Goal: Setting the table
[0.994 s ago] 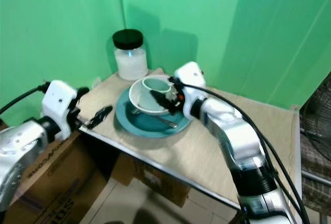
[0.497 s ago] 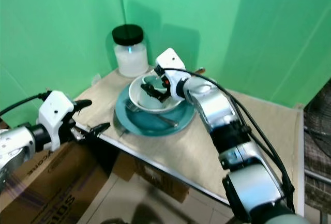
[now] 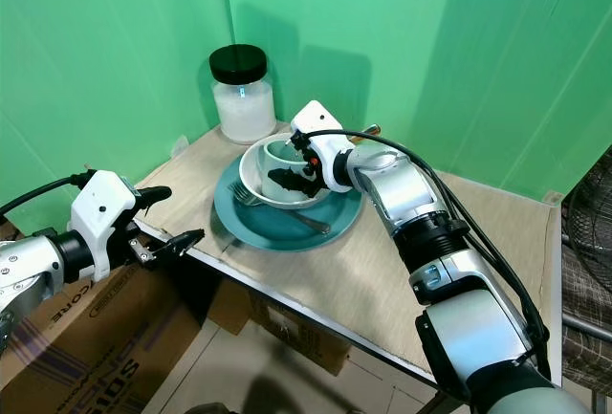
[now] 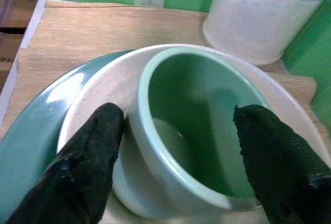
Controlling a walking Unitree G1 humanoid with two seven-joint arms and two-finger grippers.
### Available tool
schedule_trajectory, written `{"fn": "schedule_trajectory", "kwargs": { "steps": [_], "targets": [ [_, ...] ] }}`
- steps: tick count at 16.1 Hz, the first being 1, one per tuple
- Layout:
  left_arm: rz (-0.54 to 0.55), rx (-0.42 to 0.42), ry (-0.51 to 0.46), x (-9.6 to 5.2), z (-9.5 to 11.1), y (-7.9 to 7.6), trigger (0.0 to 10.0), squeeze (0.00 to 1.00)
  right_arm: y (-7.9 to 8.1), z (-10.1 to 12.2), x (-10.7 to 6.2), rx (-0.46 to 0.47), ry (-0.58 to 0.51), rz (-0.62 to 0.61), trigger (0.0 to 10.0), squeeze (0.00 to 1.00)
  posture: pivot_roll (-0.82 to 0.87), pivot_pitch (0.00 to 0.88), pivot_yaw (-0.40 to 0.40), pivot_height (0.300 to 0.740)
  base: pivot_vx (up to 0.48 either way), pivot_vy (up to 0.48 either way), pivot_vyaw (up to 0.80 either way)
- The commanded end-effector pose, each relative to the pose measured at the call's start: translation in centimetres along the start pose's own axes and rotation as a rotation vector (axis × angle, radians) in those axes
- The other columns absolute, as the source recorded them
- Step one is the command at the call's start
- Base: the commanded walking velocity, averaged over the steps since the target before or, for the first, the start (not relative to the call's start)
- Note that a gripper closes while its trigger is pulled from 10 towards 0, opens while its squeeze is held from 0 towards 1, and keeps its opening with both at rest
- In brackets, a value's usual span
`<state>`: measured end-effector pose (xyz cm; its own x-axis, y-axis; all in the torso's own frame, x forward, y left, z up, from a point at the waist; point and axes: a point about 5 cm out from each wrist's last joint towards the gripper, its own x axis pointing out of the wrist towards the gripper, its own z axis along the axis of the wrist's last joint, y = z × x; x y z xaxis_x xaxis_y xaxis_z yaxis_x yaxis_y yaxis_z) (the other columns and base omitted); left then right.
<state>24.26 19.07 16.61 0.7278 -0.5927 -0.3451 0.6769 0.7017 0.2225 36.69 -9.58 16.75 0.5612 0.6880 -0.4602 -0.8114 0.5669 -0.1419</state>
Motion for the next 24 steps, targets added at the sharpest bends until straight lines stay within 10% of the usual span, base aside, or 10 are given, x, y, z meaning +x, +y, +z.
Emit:
{"fn": "schedule_trajectory", "kwargs": {
  "steps": [1,24],
  "targets": [
    [-0.014,0.026,-0.016,0.1,0.5,-0.1,10.0,0.0,0.0,0.3,0.0,-0.025,0.028,0.029,0.0,0.0,0.08,0.0,0.045,0.74,0.0,0.0,0.0],
    [0.001,0.052,-0.029,0.1,0.5,0.0,10.0,0.0,1.4,1.0,-1.2,-0.083,-0.024,0.094,0.0,0.0,0.09,0.0,0.03,0.74,0.0,0.0,0.0]
  ]
}}
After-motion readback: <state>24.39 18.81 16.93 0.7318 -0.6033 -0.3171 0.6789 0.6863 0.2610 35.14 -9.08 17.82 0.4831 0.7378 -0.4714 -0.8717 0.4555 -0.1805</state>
